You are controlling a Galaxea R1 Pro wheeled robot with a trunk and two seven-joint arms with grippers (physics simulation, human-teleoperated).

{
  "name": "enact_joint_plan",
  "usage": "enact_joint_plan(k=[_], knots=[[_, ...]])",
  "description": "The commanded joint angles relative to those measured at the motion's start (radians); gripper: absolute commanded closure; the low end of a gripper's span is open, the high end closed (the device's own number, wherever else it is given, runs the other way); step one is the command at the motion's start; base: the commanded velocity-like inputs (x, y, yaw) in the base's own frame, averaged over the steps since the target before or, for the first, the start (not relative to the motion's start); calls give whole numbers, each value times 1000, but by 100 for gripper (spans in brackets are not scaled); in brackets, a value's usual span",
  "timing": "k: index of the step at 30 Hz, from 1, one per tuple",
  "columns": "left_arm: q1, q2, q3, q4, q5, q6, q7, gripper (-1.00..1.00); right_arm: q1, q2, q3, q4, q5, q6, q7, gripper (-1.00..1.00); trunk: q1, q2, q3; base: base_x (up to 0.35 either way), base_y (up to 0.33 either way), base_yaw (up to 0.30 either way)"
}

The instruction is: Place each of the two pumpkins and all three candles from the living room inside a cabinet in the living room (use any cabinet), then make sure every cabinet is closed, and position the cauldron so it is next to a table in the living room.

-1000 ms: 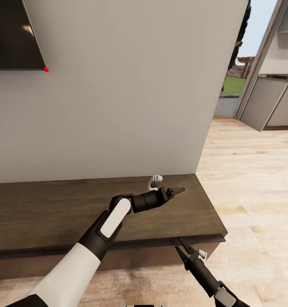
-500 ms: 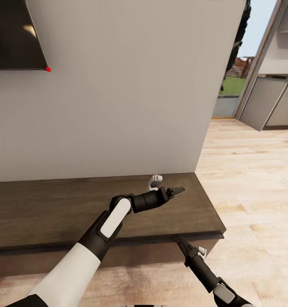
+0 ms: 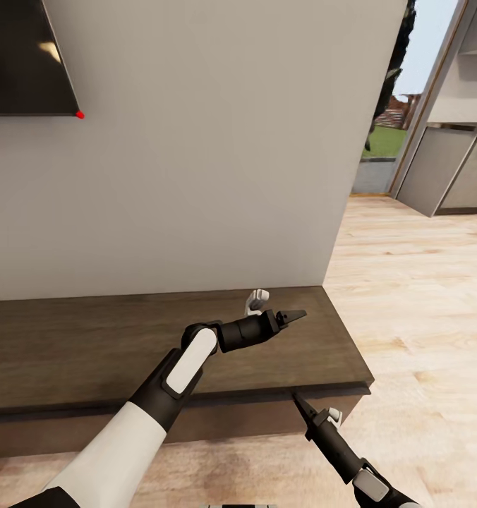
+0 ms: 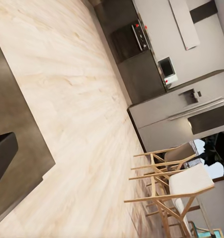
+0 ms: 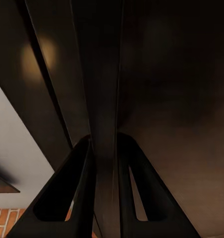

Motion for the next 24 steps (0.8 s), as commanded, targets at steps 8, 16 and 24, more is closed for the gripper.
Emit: enact_joint_plan(k=[8,16,24], knots=[[-1,0,1,0,2,4,-1,-100,0,-1,6,2,-8,7,-19,100,0,0,-1,0,0,0],[-1,0,1,0,2,4,-1,-100,0,-2,5,3,-8,9,-21,100,0,0,-1,-2,0,0],[-1,0,1,0,2,4,-1,-100,0,-2,5,2,-8,9,-21,100,0,0,-1,-84,0,0]])
